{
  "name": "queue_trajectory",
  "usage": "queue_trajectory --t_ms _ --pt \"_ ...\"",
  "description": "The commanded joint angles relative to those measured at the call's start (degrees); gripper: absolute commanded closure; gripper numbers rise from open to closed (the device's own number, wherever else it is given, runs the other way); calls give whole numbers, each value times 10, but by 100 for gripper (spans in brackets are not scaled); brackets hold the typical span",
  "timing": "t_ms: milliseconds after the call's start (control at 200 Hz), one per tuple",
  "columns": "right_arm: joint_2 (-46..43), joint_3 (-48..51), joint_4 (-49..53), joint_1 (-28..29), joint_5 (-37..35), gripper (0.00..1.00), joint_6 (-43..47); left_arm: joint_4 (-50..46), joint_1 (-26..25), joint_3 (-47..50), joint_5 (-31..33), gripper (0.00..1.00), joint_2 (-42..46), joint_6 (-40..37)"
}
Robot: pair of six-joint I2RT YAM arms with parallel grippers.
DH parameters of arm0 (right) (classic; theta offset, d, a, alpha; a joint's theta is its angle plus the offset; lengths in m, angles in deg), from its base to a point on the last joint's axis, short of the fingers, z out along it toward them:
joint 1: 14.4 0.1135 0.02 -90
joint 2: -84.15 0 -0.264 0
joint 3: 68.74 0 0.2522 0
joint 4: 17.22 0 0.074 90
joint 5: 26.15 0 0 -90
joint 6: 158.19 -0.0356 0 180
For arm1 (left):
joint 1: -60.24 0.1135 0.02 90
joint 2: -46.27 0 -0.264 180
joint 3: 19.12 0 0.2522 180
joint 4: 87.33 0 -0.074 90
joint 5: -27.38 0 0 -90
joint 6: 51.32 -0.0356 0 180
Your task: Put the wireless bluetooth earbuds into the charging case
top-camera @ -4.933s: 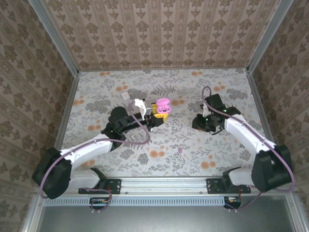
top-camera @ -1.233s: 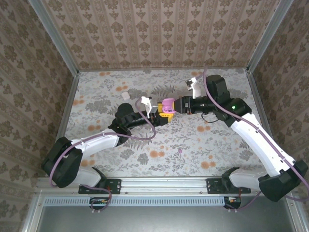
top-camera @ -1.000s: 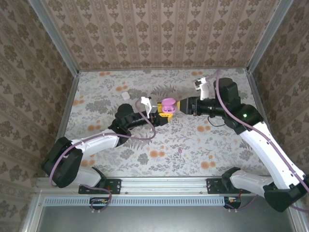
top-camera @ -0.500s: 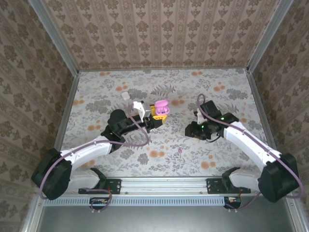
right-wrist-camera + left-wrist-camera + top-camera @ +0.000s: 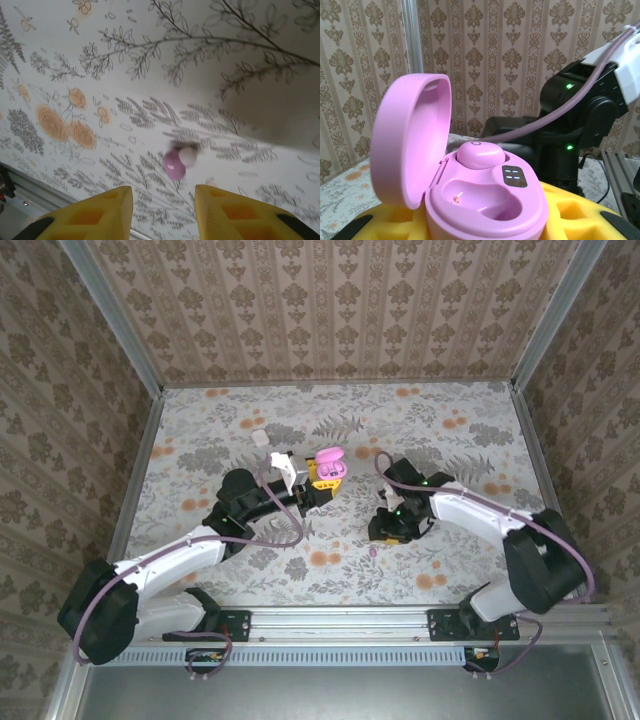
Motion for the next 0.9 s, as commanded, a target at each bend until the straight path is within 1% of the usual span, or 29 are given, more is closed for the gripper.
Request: queue_trajectory --t_ms 0,220,355,540,770,895 --pt "41 -35 -12 17 6 60 23 2 5 3 6 65 21 -9" --pt "111 -63 -18 28 2 60 44 -2 5 5 8 65 28 -6" --pt "128 -65 -9 32 2 60 51 -5 5 4 7 65 27 -5" --pt "110 -37 1 32 2 61 53 -5 4 0 6 65 23 -5" --pt "60 2 12 32 0 61 44 -3 4 -8 0 65 13 -5" --pt "40 17 7 32 24 62 40 0 4 -11 -3 65 6 -2"
